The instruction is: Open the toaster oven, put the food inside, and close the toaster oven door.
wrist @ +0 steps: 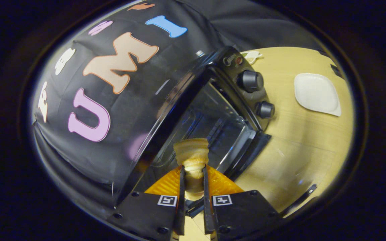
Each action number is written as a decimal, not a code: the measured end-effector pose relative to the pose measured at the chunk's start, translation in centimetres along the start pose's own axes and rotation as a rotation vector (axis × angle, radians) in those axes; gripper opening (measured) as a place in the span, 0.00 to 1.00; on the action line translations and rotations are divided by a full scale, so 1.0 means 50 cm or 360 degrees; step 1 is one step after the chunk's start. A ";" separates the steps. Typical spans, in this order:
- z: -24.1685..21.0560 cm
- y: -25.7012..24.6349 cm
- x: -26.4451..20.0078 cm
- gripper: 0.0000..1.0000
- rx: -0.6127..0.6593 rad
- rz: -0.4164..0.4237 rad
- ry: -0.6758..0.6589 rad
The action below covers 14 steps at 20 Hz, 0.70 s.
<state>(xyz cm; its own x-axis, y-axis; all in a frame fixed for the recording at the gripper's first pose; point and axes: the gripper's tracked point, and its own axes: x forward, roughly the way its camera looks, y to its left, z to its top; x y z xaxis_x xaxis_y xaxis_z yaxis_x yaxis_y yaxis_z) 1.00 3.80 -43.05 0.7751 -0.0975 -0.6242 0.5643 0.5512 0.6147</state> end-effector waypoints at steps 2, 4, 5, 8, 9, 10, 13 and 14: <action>-0.002 0.016 0.022 0.24 0.0017 0.0025 -0.0017; -0.007 0.024 0.048 0.24 0.0028 0.0032 -0.0024; -0.016 0.026 0.060 0.24 0.0024 0.0047 -0.0008; -0.019 -0.004 0.065 0.24 -0.0013 -0.0023 -0.0015; -0.021 -0.003 0.064 0.24 -0.0025 -0.0017 -0.0012; -0.017 0.000 0.065 0.28 -0.0029 0.0005 -0.0024; -0.016 -0.005 0.060 0.44 -0.0055 -0.0006 -0.0038; -0.017 -0.005 0.057 0.49 -0.0058 0.0003 -0.0040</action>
<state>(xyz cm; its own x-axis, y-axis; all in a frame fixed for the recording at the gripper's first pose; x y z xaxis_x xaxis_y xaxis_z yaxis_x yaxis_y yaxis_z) 2.81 4.06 -45.38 0.7832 -0.1168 -0.6107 0.5526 0.5810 0.5976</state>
